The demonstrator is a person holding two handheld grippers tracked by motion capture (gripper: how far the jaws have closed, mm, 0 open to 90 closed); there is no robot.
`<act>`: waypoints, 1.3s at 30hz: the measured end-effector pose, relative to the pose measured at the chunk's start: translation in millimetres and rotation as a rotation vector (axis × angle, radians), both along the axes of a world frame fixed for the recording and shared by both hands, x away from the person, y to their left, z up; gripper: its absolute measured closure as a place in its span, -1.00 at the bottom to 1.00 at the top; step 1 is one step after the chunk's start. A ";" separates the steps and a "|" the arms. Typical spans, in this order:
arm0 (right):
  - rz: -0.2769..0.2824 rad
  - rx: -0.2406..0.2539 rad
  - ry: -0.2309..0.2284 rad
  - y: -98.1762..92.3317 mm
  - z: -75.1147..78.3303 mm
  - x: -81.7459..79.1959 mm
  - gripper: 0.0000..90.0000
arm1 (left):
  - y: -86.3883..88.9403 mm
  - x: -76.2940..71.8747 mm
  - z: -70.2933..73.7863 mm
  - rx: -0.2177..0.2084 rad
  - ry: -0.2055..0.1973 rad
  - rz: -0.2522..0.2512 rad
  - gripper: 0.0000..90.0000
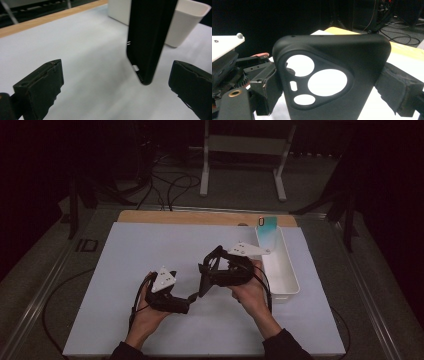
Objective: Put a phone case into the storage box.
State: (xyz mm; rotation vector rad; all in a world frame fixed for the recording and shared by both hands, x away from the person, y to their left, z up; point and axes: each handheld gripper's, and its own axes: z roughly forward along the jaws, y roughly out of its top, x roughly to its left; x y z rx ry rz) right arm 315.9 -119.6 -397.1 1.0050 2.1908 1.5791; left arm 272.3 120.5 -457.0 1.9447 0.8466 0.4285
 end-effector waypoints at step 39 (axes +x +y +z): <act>-0.035 -0.039 -0.034 -10.1 14.1 7.9 -0.69 | 67.2 -15.2 -24.8 -0.016 -0.059 0.110 -1.00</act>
